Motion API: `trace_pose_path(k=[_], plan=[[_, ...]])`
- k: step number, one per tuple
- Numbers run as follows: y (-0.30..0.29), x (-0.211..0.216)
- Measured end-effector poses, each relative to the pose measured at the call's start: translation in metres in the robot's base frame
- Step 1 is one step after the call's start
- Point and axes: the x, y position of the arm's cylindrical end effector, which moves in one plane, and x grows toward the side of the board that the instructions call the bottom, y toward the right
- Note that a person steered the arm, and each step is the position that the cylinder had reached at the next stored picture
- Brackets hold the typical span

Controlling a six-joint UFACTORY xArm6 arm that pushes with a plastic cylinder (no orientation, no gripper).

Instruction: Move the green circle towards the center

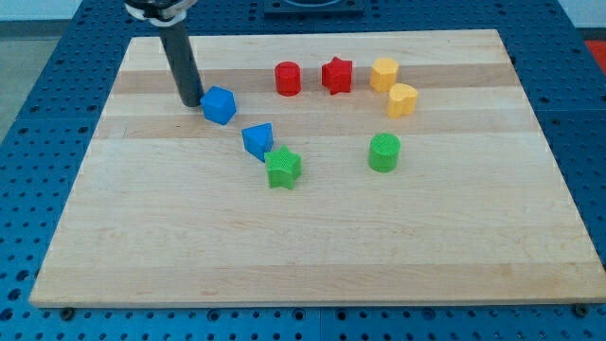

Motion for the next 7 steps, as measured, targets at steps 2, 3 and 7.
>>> trace_pose_path(k=[2,3,7], plan=[[-0.029,0.052],[-0.027,0.094],[0.181,0.225]])
